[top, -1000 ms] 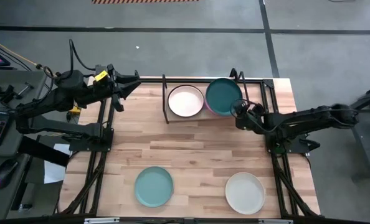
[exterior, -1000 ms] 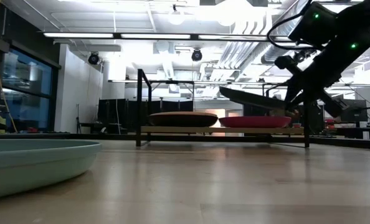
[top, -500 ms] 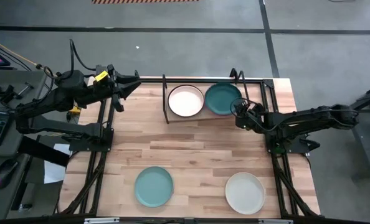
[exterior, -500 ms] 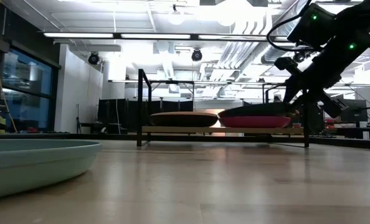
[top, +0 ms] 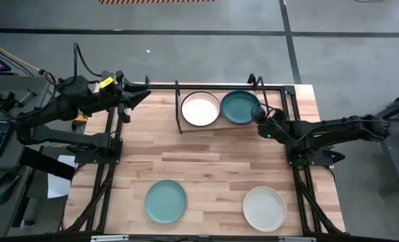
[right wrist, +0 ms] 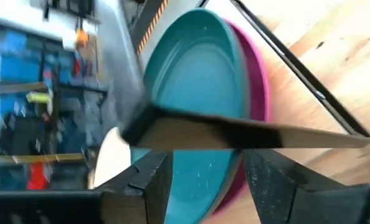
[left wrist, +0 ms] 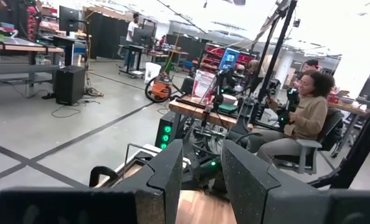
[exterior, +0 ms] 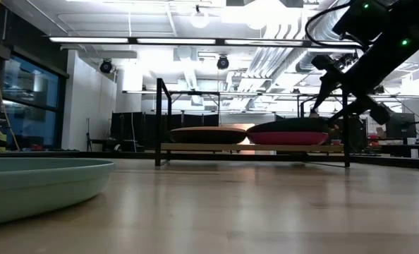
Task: Place and stack plates onto a shelf
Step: Stack the green plate on top of the pink plate on the shelf, then stack the blue plate on top of the light pink plate on the shelf
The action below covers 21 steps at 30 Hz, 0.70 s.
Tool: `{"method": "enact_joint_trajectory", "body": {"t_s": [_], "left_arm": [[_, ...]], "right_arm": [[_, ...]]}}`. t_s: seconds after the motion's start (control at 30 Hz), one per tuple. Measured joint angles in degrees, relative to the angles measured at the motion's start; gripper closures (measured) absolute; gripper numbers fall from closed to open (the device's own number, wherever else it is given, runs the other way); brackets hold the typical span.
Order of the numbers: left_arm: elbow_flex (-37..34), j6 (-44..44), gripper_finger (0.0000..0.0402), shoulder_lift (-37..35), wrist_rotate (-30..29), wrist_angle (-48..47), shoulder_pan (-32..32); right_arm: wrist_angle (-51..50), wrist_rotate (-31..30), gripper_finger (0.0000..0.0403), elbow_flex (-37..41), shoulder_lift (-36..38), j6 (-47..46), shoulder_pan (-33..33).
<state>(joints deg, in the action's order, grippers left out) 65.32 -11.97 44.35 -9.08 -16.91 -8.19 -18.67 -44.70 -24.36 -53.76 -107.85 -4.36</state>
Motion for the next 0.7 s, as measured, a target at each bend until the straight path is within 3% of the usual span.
{"method": "enact_joint_trajectory", "body": {"t_s": [0.27, 0.37, 0.5, 0.6, 0.7], "left_arm": [[0.00, -0.06, 0.0303, -0.16, -0.03, 0.01, -0.04], [0.01, 0.01, 0.0303, -0.17, 0.92, -0.43, 0.00], [0.02, 0.01, 0.0303, 0.22, 4.51, -2.39, 0.00], [0.02, 0.00, 0.0303, 1.08, 5.02, -2.59, 0.00], [-0.07, -0.09, 0.0303, 2.50, 5.01, -2.40, 0.11]], "right_arm": [[-3.68, 2.01, 0.0239, 0.00, 5.57, 4.37, -0.35], [1.96, 5.76, 0.0242, 0.00, 8.14, 17.15, 0.68], [14.17, 17.41, 0.0242, 0.00, 10.91, 37.77, 2.66], [24.82, 24.36, 0.0242, 0.00, 11.57, 46.17, 4.09], [33.93, 26.33, 0.0242, 0.00, 11.33, 53.09, 5.17]]}}
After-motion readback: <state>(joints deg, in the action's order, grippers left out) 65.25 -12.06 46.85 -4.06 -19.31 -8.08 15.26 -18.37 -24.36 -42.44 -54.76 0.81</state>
